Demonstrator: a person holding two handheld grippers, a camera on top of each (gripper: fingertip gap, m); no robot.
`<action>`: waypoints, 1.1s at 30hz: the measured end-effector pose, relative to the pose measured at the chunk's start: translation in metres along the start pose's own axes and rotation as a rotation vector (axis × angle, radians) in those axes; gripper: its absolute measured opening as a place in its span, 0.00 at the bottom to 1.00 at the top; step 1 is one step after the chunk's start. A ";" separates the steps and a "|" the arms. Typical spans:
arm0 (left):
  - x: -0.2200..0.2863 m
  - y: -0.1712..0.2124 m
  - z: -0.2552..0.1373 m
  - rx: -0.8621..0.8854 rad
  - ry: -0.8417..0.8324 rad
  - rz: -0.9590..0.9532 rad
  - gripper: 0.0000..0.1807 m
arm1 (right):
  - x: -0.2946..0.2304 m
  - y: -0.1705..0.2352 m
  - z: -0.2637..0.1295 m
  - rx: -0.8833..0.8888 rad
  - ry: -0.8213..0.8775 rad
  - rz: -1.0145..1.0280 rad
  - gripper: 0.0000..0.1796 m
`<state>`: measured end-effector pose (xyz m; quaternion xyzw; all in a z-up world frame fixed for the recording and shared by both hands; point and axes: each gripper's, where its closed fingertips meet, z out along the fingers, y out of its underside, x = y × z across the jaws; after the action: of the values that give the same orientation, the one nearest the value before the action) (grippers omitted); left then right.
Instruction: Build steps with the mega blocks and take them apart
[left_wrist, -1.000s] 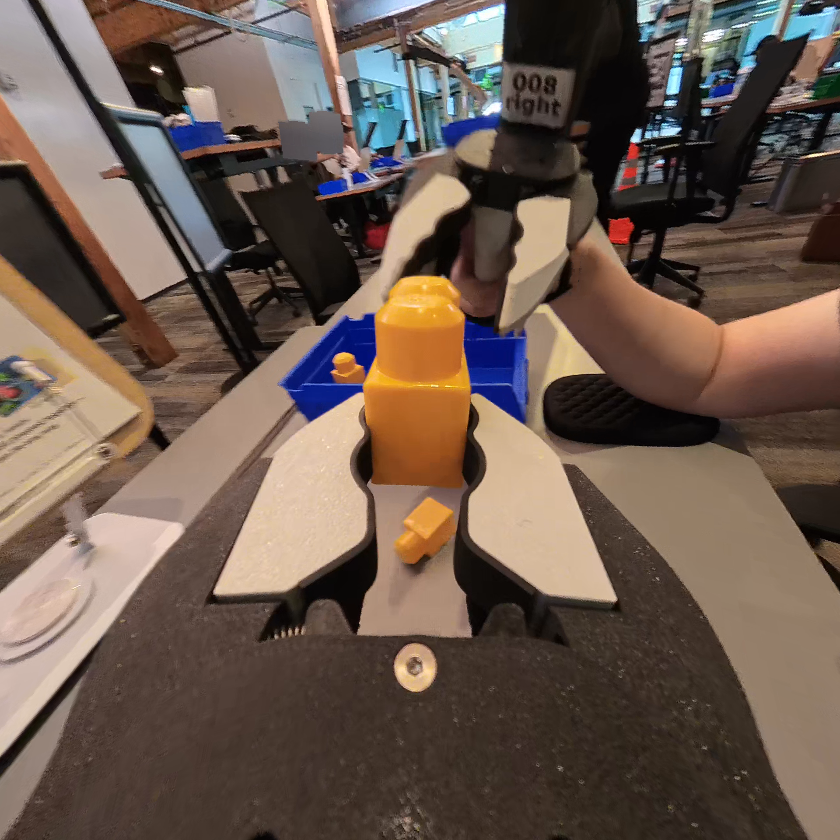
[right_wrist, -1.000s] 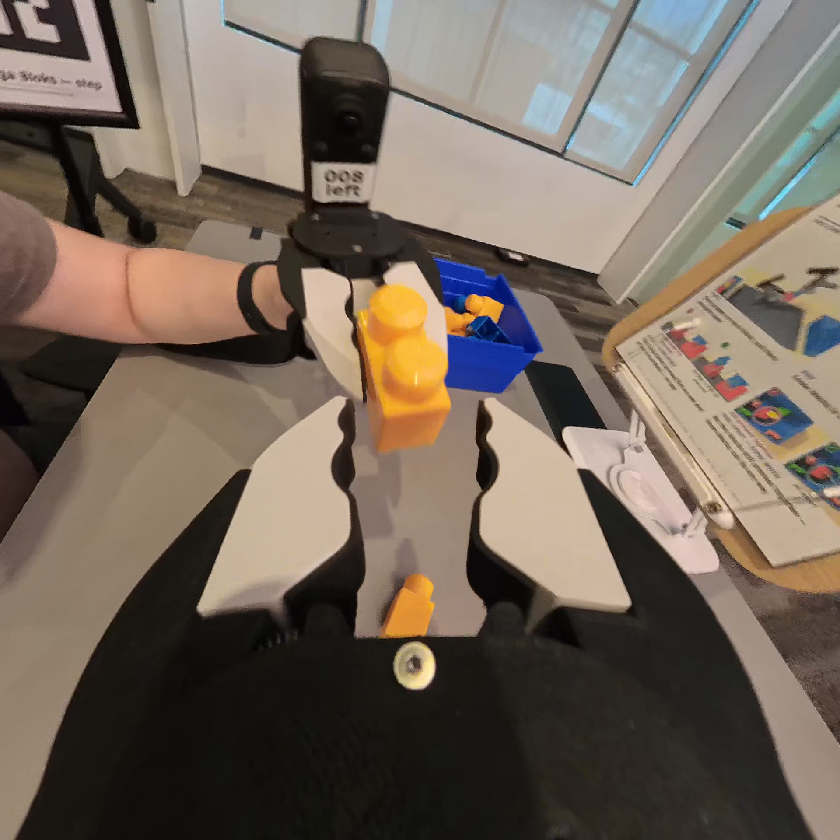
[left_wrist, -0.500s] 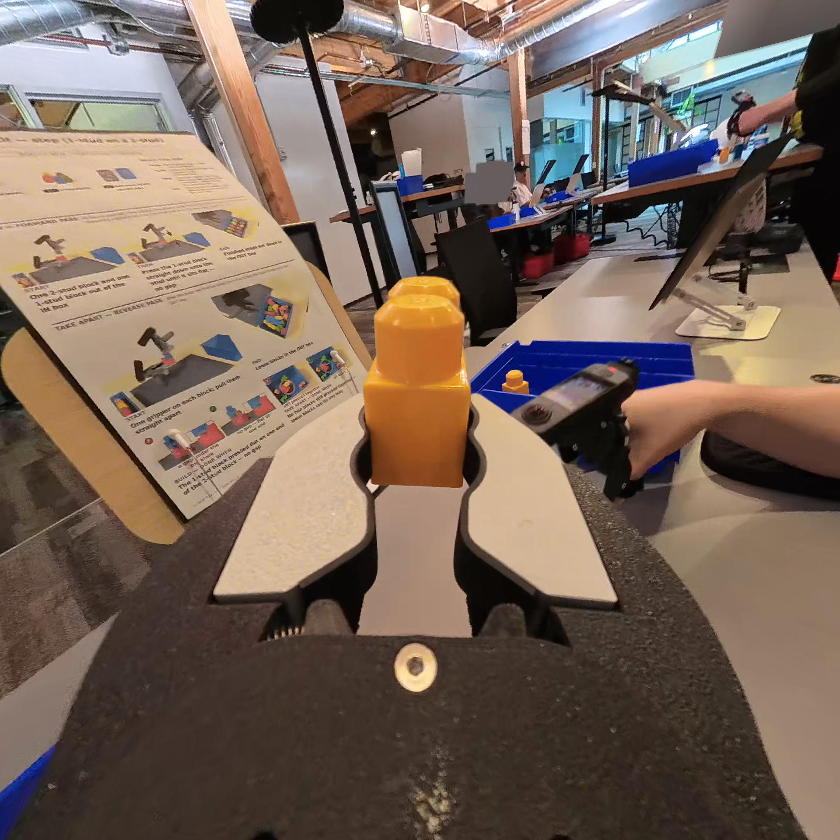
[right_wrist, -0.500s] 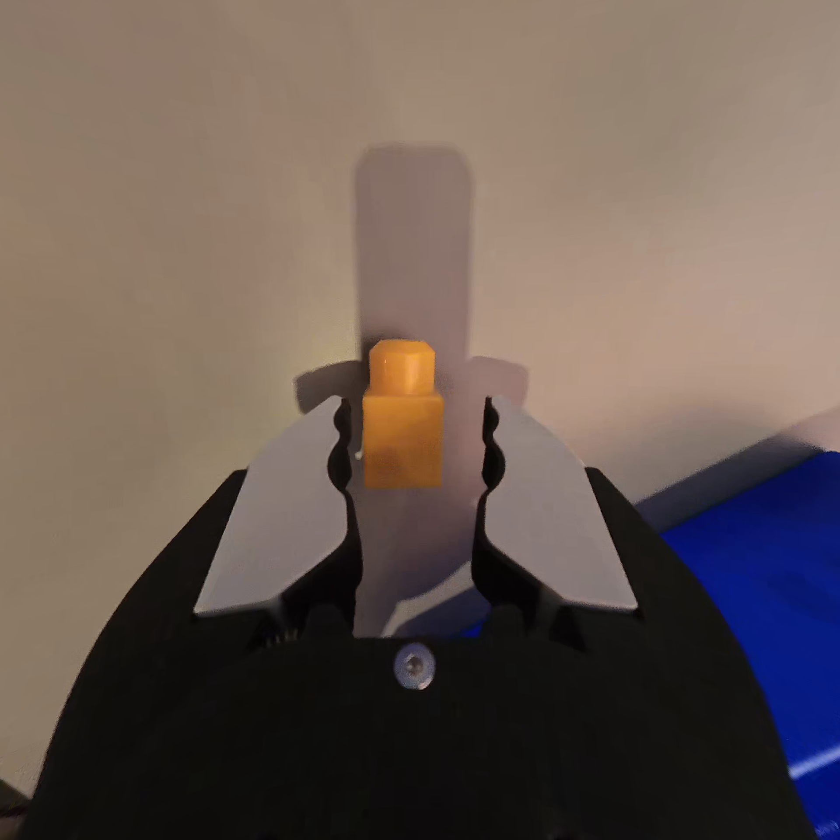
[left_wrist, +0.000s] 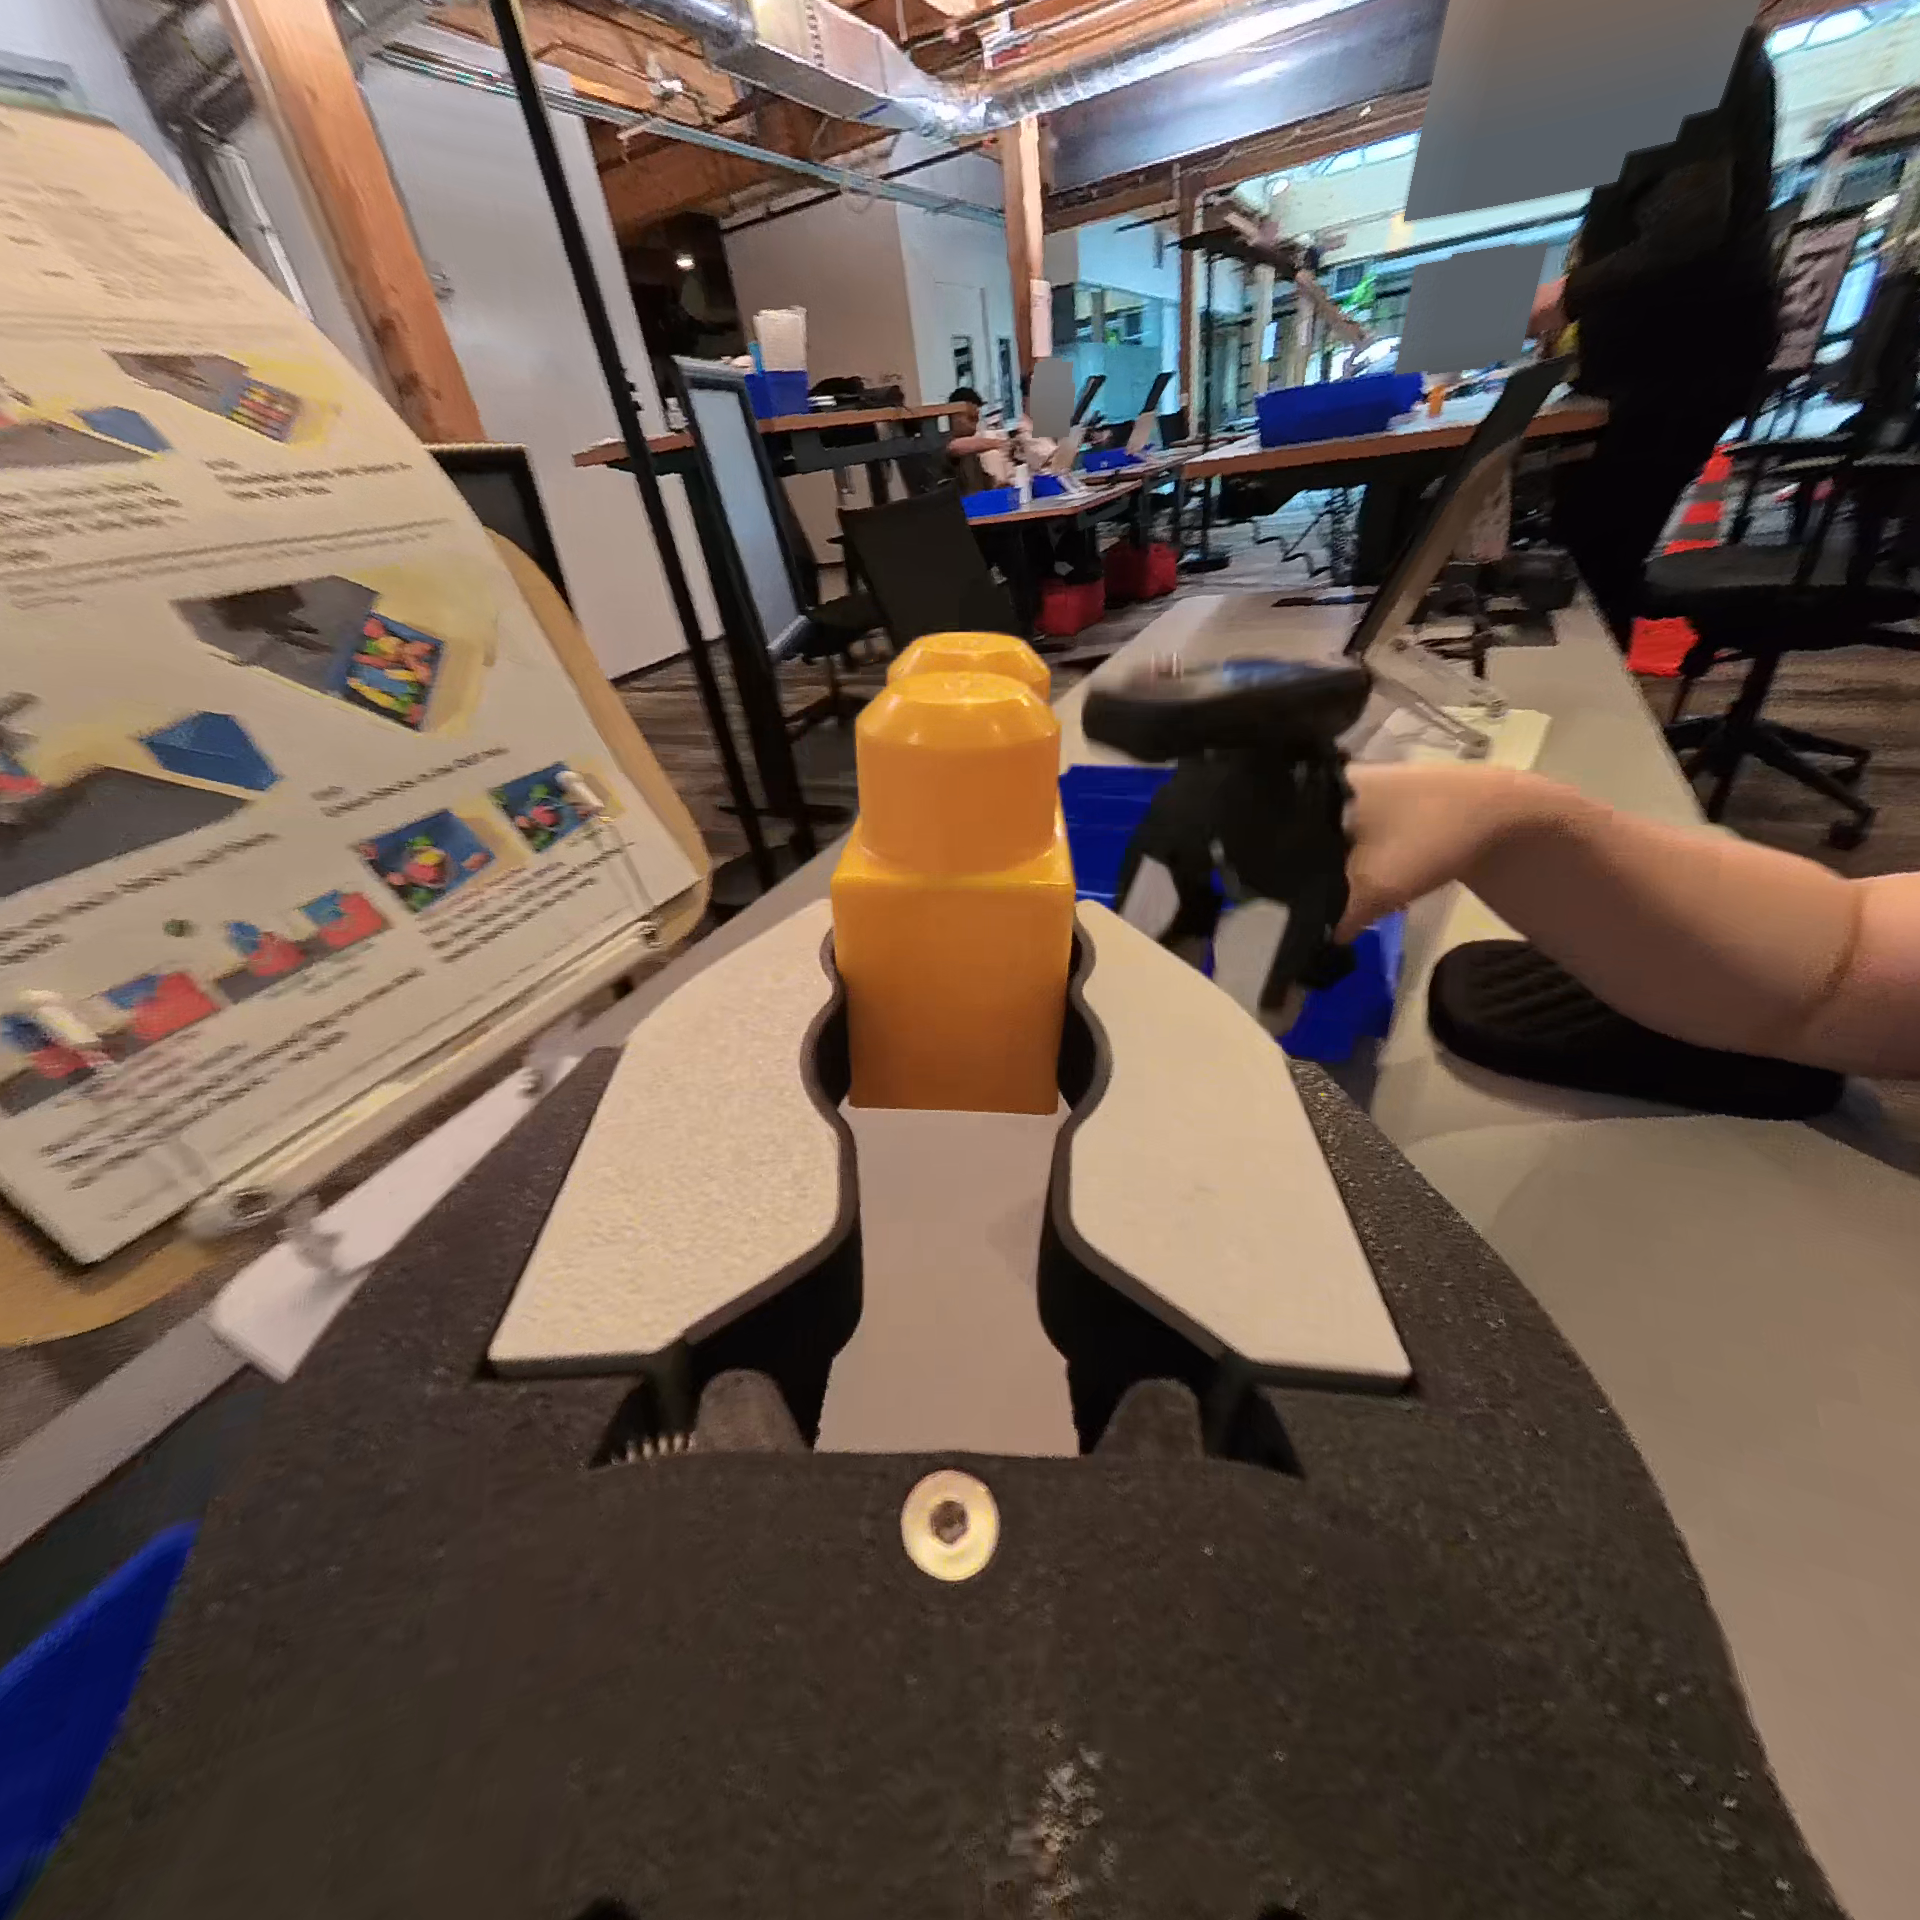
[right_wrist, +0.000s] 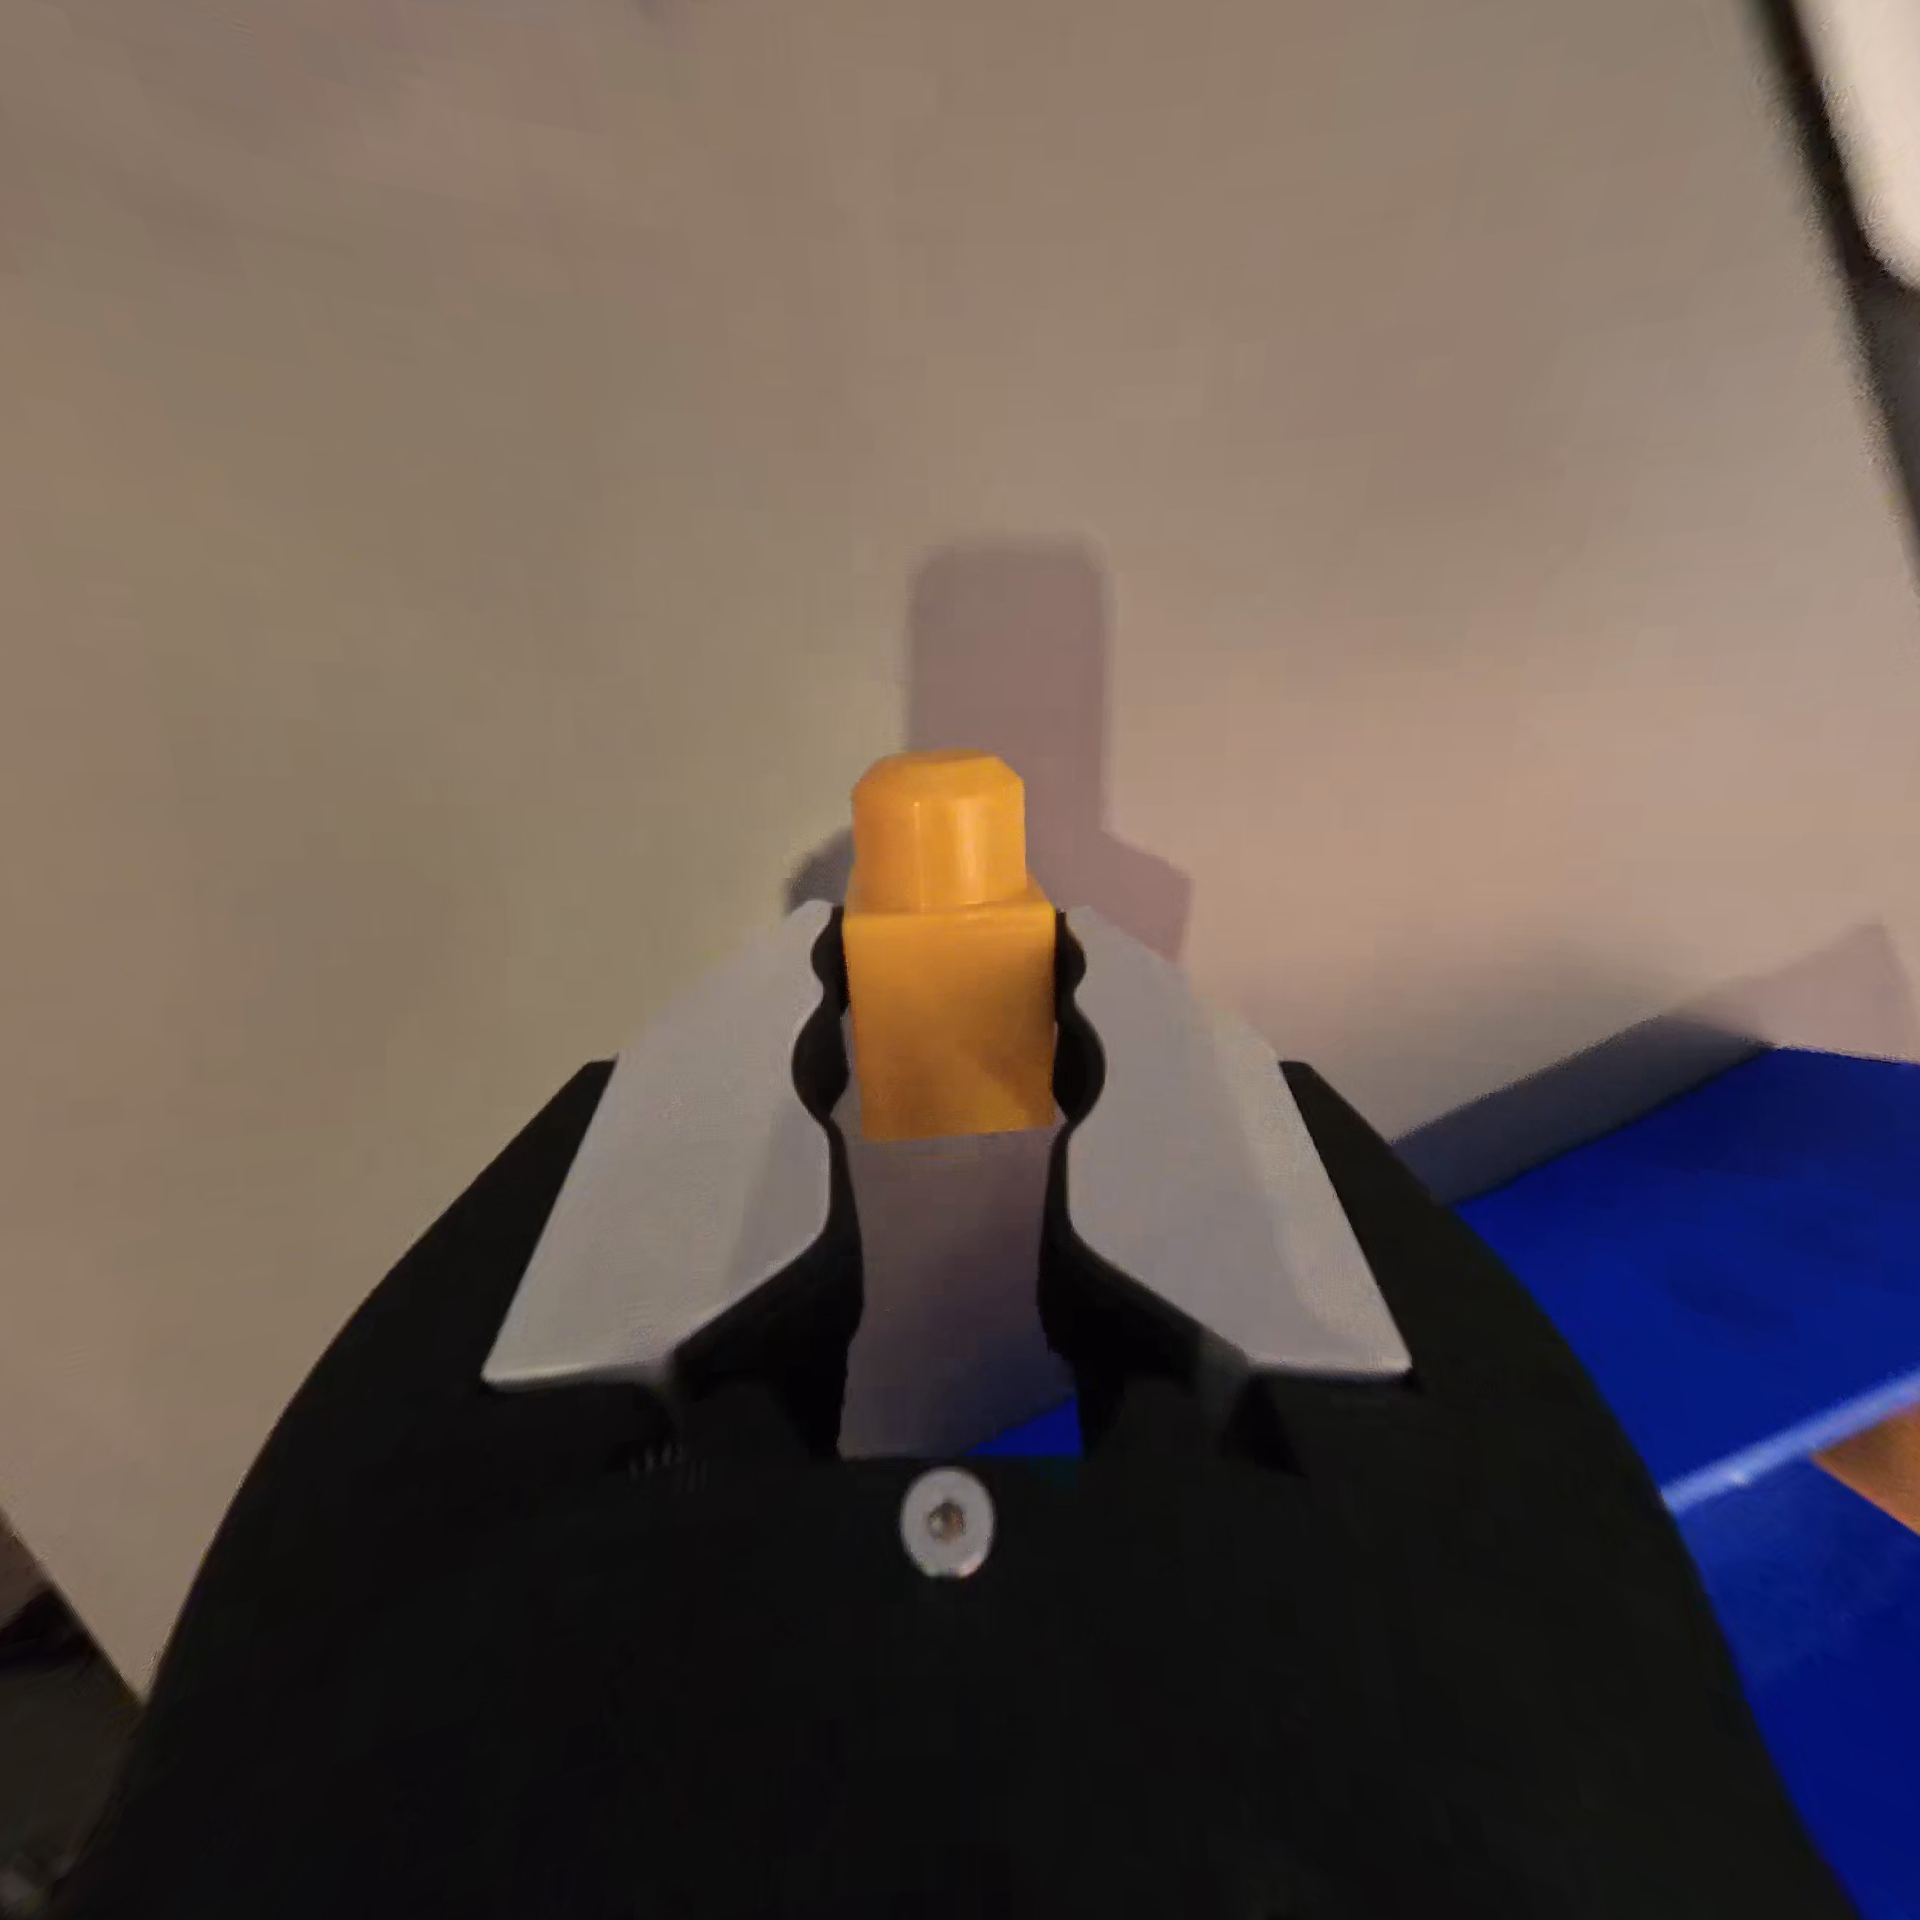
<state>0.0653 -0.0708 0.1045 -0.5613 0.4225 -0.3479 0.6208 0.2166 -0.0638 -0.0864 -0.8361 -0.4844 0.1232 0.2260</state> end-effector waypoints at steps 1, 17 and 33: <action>0.005 0.004 0.007 0.007 0.032 -0.028 0.20 | -0.001 -0.014 -0.018 0.107 -0.017 0.010 0.21; 0.091 0.060 0.085 -0.007 0.371 -0.401 0.20 | -0.040 -0.112 -0.165 1.260 -0.525 0.164 0.21; 0.095 0.056 0.084 0.033 0.412 -0.513 0.20 | -0.047 -0.115 -0.139 1.173 -0.518 0.187 0.21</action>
<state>0.1780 -0.1158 0.0369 -0.5573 0.3783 -0.6059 0.4233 0.1655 -0.0917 0.0905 -0.5556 -0.3009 0.5842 0.5093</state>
